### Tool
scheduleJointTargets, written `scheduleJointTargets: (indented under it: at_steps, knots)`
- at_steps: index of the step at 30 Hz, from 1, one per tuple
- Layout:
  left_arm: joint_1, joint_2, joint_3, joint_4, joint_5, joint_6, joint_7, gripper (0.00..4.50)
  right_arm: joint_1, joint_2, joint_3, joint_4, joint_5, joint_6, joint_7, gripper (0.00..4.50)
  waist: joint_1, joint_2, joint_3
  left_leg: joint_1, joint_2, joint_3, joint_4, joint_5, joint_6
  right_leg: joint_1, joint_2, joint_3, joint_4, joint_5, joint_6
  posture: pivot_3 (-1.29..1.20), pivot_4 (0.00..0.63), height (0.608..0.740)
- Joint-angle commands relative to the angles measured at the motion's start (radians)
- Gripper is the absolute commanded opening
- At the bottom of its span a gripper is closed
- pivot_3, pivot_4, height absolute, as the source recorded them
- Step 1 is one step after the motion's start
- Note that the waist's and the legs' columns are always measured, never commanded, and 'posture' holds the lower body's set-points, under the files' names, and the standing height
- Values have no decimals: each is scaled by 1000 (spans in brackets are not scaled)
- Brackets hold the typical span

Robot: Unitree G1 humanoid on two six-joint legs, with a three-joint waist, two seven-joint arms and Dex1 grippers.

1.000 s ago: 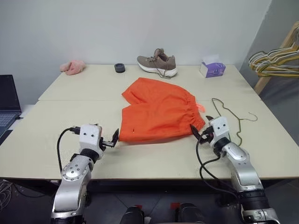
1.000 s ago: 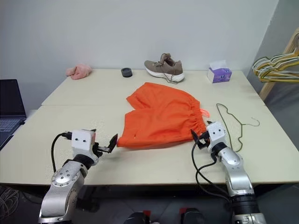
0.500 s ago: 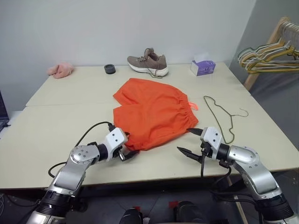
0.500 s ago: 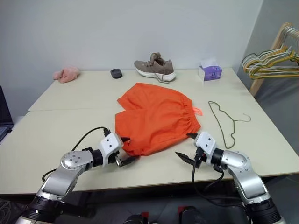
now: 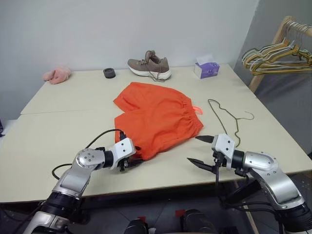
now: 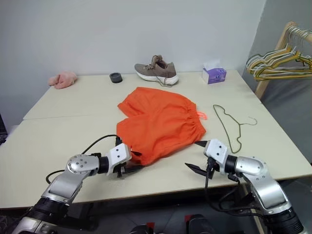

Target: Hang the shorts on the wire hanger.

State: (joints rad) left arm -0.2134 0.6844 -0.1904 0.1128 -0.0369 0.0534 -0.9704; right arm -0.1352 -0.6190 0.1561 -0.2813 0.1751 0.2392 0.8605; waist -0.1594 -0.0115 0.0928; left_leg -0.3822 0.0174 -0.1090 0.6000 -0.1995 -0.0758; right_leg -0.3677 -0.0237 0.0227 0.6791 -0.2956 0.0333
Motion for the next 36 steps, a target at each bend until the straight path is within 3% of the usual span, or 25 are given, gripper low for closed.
scheduleJointTargets:
  at_steps: [1, 5, 15, 18, 24, 29, 36]
  knots:
    - [5, 20, 22, 23, 28, -12, 29, 1149, -83, -11, 42, 87, -95, -79, -7, 4500, -9, 0, 0, 0, 0, 0, 0, 0, 0, 0, 0, 0, 0, 0, 0, -205, 34, 740]
    - [23, 40, 74, 14, 11, -8, 58, 27, -210, 8, 110, 274, -211, -205, -19, 4500, -26, 0, 0, 1, 0, 0, 0, 0, 0, 0, 0, 1, 1, 1, 1, -201, 30, 740]
    - [97, 61, 137, -107, -37, 52, 62, 27, -522, 141, 257, 778, -441, -470, -101, 4500, -40, 0, 0, -1, 1, 0, -3, 0, 0, -3, 1, 1, 1, 3, 4, -163, 11, 740]
    - [103, 63, 145, -118, -43, 61, 63, 0, -575, 179, 268, 868, -472, -508, -131, 3918, -37, 0, 0, -1, 1, 0, -3, 0, 0, -2, 1, 1, 1, 3, 4, -161, 11, 740]
    - [116, 80, 152, -128, -49, 65, 51, 0, -631, 210, 269, 968, -509, -541, -153, 1870, -36, 0, 0, -1, 1, 0, -3, 0, 0, -2, 1, 1, 2, 3, 4, -160, 12, 740]
    - [192, 152, 150, -173, -67, 77, -27, 0, -635, 170, 252, 928, -511, -538, -127, 47, -42, 1, 0, -1, 1, 1, -3, 0, 0, -3, 1, 2, 2, 3, 4, -173, 12, 740]
    - [285, 265, 151, -305, -154, 160, -171, 0, -551, 95, 260, 697, -444, -495, 80, 47, -39, 1, -1, 0, 3, 2, -3, 0, 0, -3, 3, 3, 3, 3, 4, -169, 13, 740]
